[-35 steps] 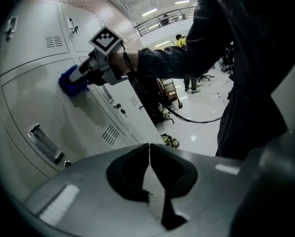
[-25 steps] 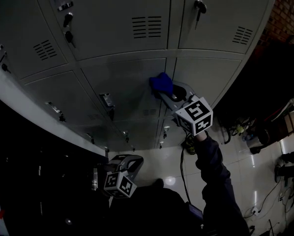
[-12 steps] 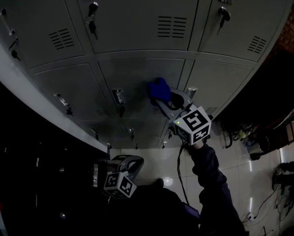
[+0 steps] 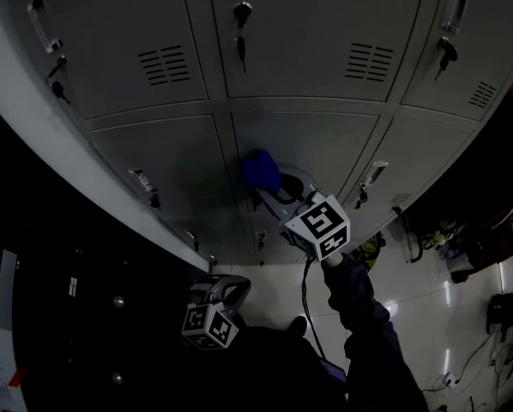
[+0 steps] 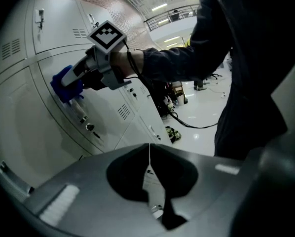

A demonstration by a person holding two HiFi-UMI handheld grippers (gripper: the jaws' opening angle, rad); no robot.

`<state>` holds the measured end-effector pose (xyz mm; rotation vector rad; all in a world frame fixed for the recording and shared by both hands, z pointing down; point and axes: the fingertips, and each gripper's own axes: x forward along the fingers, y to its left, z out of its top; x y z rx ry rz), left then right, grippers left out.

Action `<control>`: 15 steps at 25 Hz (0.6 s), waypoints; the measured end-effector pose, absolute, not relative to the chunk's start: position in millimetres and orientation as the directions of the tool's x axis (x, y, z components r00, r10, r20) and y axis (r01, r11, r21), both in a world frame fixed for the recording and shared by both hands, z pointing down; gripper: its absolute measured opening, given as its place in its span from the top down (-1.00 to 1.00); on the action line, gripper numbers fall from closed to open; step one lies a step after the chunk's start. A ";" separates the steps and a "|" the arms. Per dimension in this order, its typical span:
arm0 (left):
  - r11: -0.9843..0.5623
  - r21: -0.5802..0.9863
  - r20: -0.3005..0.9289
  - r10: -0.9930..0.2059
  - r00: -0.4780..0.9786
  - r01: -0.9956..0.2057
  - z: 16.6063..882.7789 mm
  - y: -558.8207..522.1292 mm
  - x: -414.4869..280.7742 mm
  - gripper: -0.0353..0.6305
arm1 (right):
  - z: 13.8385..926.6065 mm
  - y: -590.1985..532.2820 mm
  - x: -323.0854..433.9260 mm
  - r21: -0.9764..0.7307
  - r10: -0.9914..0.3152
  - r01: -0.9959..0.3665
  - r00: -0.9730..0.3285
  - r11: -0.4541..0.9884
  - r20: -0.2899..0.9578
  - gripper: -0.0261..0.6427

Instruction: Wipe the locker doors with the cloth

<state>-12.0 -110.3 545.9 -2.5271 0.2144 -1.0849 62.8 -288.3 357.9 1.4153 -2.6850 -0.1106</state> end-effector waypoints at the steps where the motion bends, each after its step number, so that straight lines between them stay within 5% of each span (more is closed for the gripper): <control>1: -0.916 -0.402 0.670 -0.283 0.687 0.015 549.3 -113.5 -20.0 0.88 | 359.1 -292.0 55.3 0.110 -0.823 -0.816 -0.564 0.567 0.059 0.58; 15: -0.919 -0.393 0.678 -0.258 0.689 0.043 561.5 -124.3 -30.4 0.88 | 370.2 -305.0 66.5 0.091 -0.848 -0.844 -0.525 0.529 0.069 0.58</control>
